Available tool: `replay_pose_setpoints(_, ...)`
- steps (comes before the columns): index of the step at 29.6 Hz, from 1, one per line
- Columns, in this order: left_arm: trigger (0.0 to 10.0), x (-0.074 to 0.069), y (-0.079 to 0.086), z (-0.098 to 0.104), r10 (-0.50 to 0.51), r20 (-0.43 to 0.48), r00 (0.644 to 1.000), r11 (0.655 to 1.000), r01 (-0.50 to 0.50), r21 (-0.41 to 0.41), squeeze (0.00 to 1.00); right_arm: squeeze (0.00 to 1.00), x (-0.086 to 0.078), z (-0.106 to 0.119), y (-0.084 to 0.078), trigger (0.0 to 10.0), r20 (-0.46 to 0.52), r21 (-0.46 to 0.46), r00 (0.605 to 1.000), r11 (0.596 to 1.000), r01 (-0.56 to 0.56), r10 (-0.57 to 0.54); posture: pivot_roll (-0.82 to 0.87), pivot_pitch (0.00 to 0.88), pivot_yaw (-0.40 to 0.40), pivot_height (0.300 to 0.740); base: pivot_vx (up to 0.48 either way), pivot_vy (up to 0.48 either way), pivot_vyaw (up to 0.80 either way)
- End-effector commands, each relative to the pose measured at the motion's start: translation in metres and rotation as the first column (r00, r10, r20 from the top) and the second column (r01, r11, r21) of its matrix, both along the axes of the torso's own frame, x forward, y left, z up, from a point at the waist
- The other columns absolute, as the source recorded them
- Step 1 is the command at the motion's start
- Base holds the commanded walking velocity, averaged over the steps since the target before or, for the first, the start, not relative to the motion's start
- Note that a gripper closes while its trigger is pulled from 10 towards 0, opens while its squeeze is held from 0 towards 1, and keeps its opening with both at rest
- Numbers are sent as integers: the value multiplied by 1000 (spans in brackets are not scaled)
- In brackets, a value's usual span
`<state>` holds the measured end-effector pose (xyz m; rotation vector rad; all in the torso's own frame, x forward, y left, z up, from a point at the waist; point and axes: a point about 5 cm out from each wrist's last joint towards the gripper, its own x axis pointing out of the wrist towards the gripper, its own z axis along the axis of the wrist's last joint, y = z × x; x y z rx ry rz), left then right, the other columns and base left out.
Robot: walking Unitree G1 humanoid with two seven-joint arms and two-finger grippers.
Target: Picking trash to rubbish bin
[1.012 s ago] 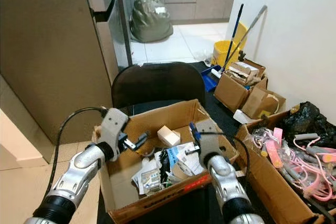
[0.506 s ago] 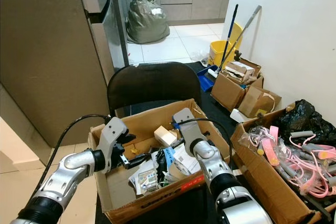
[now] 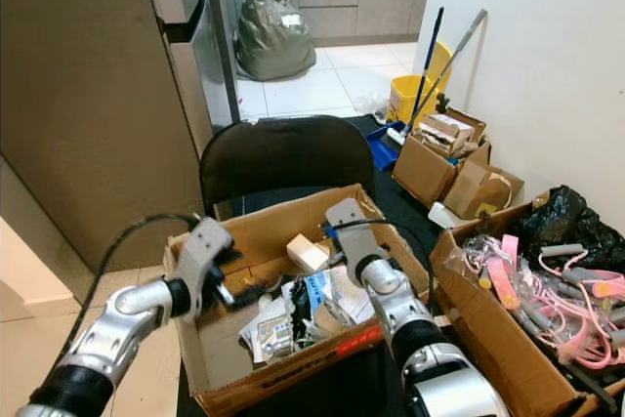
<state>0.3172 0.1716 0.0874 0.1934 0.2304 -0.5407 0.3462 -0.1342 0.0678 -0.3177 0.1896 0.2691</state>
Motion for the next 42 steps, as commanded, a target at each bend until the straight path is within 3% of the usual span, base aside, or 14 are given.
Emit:
replay_pose_setpoints(1, 10000, -1, -4, -3, 41, 7, 999, 999, -41, -4, 0, 0, -5, -3, -9, 10000, 17, 40, 999, 998, 43, -43, -37, 31, -24, 740, 0, 0, 0)
replay_pose_setpoints(3, 10000, 1, -9, 4, 95, 63, 993, 995, -92, -43, 0, 0, -9, -1, -22, 10000, 63, 93, 991, 989, 111, -117, -41, 31, -23, 740, 0, 0, 0)
replay_pose_setpoints(5, 10000, 1, -9, 4, 95, 63, 993, 995, -92, -43, 0, 0, -9, -1, -22, 10000, 63, 93, 991, 989, 111, -117, -41, 31, -23, 740, 0, 0, 0)
replay_pose_setpoints(7, 10000, 2, -12, 9, 148, 89, 985, 986, -139, -96, 0, 0, -11, 1, -32, 10000, 97, 124, 979, 978, 168, -181, -48, 32, -19, 740, 0, 0, 0)
replay_pose_setpoints(10, 10000, 1, -16, 6, 190, 125, 974, 981, -182, -72, 0, 0, -18, -3, -50, 10000, 78, 159, 953, 948, 277, -292, -55, 36, -19, 740, 0, 0, 0)
replay_pose_setpoints(15, 10000, 0, -28, 10, 203, 168, 965, 978, -192, -77, 0, 0, -28, -8, -62, 10000, 72, 213, 925, 912, 351, -373, -58, 39, -25, 740, 0, 0, -451)
replay_pose_setpoints(21, 10000, -3, -37, 6, 177, 173, 969, 984, -171, -52, 0, 0, -37, -14, -63, 10000, 58, 220, 916, 900, 376, -396, -60, 45, -23, 740, 0, 0, -800)
replay_pose_setpoints(28, 10000, 0, -33, 7, 195, 181, 964, 981, -190, -48, 0, 0, -43, -14, -63, 10000, 55, 223, 906, 890, 397, -419, -65, 48, -24, 740, 0, 0, -800)
replay_pose_setpoints(42, 10000, 1, -41, 10, 187, 178, 966, 982, -177, -69, 0, 0, -45, -12, -65, 10000, 43, 217, 902, 885, 411, -430, -66, 53, -25, 740, 0, 0, -800)
